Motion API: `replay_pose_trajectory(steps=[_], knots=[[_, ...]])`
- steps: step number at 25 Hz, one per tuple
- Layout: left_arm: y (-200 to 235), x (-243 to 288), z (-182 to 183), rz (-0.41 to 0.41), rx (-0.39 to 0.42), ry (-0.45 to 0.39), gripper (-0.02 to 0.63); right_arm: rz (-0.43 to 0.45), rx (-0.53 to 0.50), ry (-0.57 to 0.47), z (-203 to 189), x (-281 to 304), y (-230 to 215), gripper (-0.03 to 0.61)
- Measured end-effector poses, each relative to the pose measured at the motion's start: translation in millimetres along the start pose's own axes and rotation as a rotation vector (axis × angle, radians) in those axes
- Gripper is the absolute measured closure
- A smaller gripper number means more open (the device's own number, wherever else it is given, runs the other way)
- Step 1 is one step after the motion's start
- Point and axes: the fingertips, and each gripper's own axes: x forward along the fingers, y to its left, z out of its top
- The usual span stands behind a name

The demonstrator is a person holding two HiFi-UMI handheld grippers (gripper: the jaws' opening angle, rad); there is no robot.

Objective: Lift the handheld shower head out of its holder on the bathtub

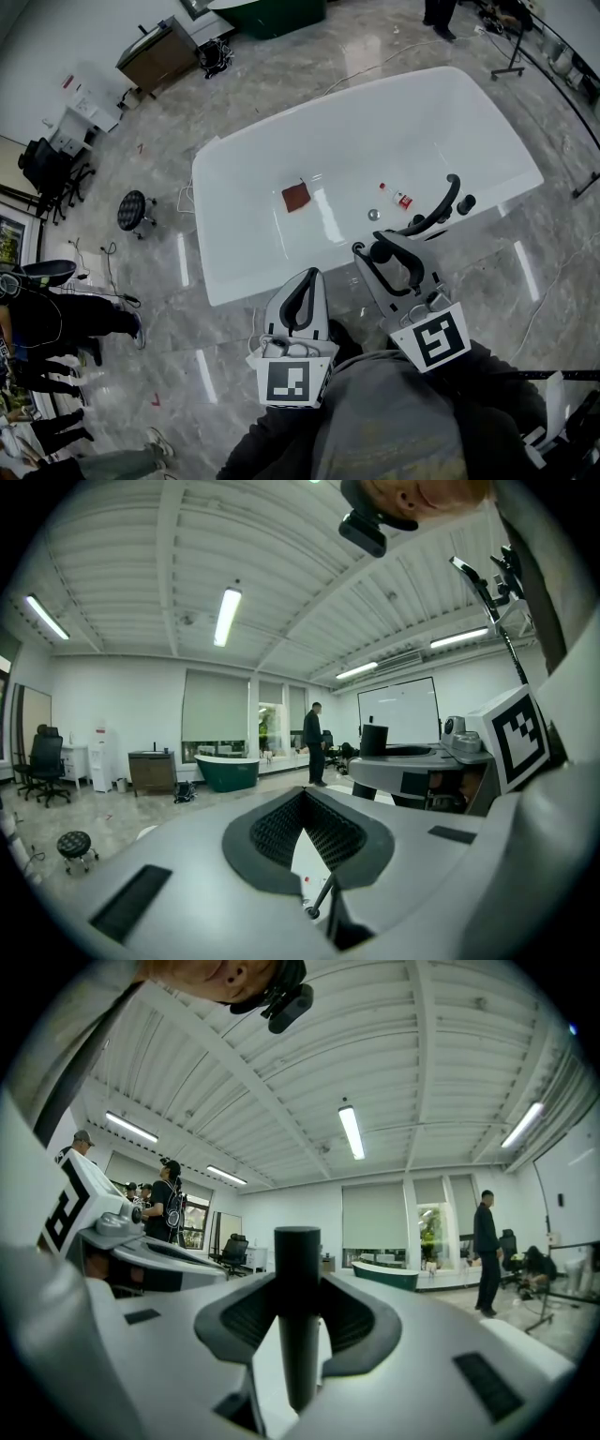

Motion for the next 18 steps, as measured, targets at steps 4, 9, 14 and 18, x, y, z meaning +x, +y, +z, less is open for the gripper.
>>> replay_pose_trajectory(steps=[4,9,14,18], knots=[[-1.1,3.0,-1.4,0.002,0.0,0.004,0.611,0.016,-0.009,0.007,-3.3,1.0,0.5,0.437],[0.4,3.9,-0.6,0.007,-0.005,0.002,0.611,0.019,-0.004,0.021,-5.3,2.9,-0.2,0.437],[0.0,1.8,-3.7,0.006,-0.011,0.005,0.611,0.016,-0.006,0.017,-6.2,1.9,0.6,0.437],[-2.0,3.3,-2.5,-0.002,-0.014,0.005,0.611,0.015,-0.002,0.026,-6.5,2.0,-0.7,0.438]])
